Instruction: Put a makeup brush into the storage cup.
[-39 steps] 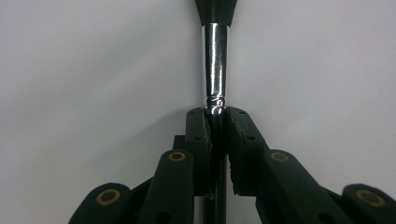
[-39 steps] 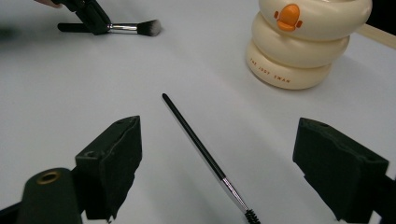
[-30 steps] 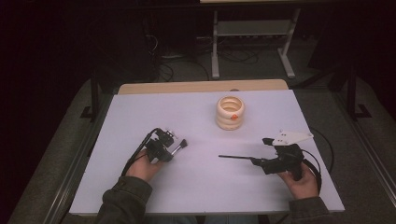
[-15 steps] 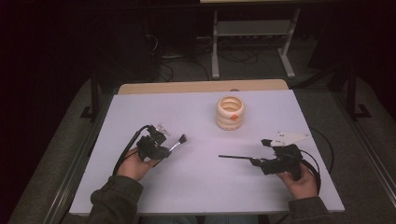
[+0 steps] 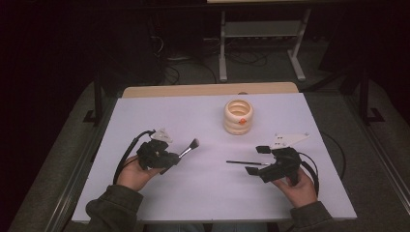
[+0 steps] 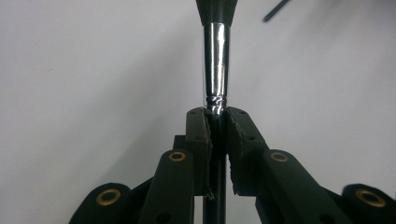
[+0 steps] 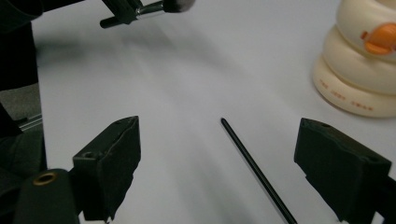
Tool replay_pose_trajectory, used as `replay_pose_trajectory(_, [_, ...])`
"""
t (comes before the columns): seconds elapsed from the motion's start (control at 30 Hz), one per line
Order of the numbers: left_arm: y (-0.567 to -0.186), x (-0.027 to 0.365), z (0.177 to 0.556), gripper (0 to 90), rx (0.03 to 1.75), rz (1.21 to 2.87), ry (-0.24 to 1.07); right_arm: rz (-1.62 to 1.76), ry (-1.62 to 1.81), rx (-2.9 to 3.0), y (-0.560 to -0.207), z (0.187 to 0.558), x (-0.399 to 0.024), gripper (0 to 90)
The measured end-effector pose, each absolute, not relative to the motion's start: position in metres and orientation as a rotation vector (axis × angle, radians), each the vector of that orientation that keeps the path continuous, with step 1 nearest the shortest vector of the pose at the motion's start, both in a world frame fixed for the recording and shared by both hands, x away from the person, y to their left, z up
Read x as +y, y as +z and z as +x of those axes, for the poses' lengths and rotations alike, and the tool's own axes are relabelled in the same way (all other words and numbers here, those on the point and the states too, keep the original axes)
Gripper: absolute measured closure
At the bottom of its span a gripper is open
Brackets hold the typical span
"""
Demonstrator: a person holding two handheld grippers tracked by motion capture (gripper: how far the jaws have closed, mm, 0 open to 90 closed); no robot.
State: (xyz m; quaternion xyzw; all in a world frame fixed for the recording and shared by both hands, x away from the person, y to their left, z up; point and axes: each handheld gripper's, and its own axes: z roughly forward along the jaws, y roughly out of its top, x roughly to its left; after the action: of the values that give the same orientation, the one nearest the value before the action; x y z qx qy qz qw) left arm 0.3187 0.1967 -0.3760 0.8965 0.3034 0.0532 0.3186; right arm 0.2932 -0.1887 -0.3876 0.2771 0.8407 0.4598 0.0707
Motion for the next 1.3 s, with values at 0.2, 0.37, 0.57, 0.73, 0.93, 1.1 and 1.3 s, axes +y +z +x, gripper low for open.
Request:
replay_pose_trajectory(0.2, [-0.371,0.199,0.311,79.7,0.739,2.302,0.127,0.773,1.393,2.608,-0.375,0.299,-0.166,13.7])
replay_pose_trajectory(0.37, [-0.366,0.201,0.309,79.7,0.679,2.273,0.126,0.686,1.397,2.651,-0.360,0.306,-0.145,14.1])
replay_pose_trajectory(0.57, [-0.360,0.202,0.307,79.7,0.637,2.227,0.139,0.621,1.423,2.633,-0.344,0.318,-0.125,14.1])
replay_pose_trajectory(0.73, [-0.358,0.200,0.304,79.7,0.586,2.227,0.141,0.620,1.448,2.694,-0.353,0.329,-0.109,14.9])
replay_pose_trajectory(0.93, [-0.359,0.195,0.297,79.6,0.559,2.204,0.133,0.622,1.471,2.762,-0.362,0.331,-0.097,15.0])
replay_pose_trajectory(1.1, [-0.363,0.191,0.295,79.6,0.538,2.198,0.117,0.604,1.517,2.763,-0.364,0.328,-0.098,20.4])
replay_pose_trajectory(1.3, [-0.365,0.183,0.293,79.6,0.497,2.208,0.104,0.638,1.547,2.780,-0.368,0.327,-0.095,22.0])
